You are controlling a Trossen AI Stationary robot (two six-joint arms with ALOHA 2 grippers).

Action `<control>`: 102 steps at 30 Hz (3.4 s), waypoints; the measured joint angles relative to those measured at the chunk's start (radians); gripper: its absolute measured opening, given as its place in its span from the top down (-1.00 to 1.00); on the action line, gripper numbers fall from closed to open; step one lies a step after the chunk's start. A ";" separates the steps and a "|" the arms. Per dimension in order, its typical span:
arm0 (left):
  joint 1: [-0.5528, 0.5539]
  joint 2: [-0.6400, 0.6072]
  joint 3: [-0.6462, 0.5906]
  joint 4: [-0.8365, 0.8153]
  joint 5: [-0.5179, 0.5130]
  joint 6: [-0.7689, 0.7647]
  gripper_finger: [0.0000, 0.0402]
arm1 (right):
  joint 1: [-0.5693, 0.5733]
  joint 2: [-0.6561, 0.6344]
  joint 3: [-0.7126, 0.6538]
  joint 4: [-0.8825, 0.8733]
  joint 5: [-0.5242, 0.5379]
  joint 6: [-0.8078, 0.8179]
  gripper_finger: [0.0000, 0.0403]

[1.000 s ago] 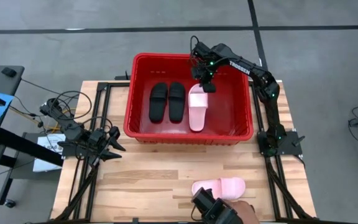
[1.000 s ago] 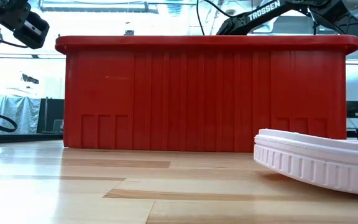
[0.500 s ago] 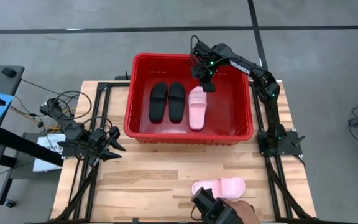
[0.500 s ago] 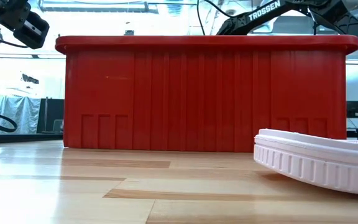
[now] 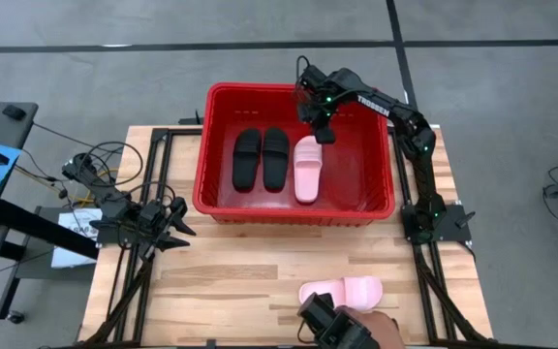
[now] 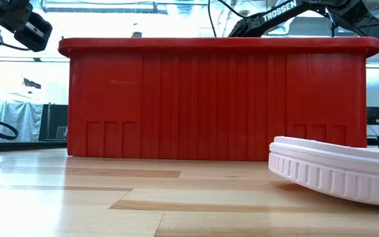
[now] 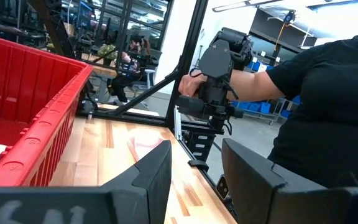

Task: Pick and place slides into bin
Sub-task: Put the pink slipper into the red bin

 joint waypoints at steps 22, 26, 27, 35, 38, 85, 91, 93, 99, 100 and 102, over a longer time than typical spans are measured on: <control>0.000 0.000 0.000 0.000 0.000 0.001 0.34 | 0.205 -0.118 0.242 -0.160 0.308 0.240 0.35; 0.000 0.000 0.000 0.000 0.000 0.002 0.34 | 0.257 -0.208 0.249 -0.196 0.317 0.370 0.37; 0.000 0.000 0.000 0.000 0.000 0.002 0.34 | 0.269 -0.233 0.249 -0.210 0.317 0.405 0.37; 0.000 0.000 0.000 0.000 0.000 0.002 0.34 | 0.386 -0.375 0.248 -0.343 0.369 0.636 0.40; 0.000 0.000 0.000 0.000 0.000 0.002 0.34 | 0.433 -0.421 0.244 -0.339 0.363 0.730 0.40; 0.000 0.000 0.000 -0.018 0.002 -0.006 0.34 | 1.680 -0.950 -0.718 -0.310 0.311 2.738 0.29; 0.000 0.000 0.000 -0.018 0.004 -0.010 0.34 | 1.700 -0.894 -0.815 -0.165 0.314 2.820 0.22; 0.000 0.000 0.000 -0.018 0.004 -0.010 0.34 | 1.696 -0.870 -0.832 -0.115 0.314 2.834 0.20; 0.000 0.000 0.000 -0.027 0.006 -0.010 0.34 | 1.673 -0.791 -0.878 -0.042 0.314 2.881 0.15; 0.000 0.000 0.000 -0.029 0.006 -0.010 0.34 | 1.668 -0.776 -0.880 -0.038 0.313 2.888 0.14; 0.000 0.000 0.000 -0.033 0.006 -0.011 0.34 | 1.660 -0.748 -0.885 -0.024 0.303 2.901 0.14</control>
